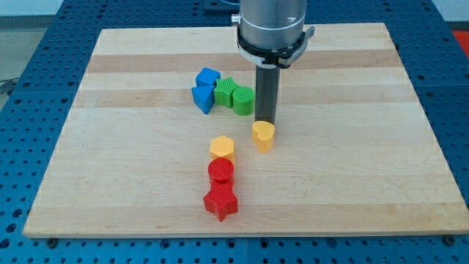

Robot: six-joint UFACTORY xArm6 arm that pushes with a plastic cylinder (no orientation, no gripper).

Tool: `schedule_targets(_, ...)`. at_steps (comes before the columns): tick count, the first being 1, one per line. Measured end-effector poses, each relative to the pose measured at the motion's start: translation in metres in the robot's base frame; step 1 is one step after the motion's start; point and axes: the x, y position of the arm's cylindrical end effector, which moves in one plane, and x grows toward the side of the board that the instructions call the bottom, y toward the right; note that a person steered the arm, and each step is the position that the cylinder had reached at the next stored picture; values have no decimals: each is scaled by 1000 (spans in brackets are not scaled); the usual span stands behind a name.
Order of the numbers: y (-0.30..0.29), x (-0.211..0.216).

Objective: Push the yellow heart to the top of the yellow hexagon

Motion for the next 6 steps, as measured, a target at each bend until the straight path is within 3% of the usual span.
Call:
schedule_targets(1,56,-2)
schedule_targets(3,33,66)
schedule_targets(6,-10,32)
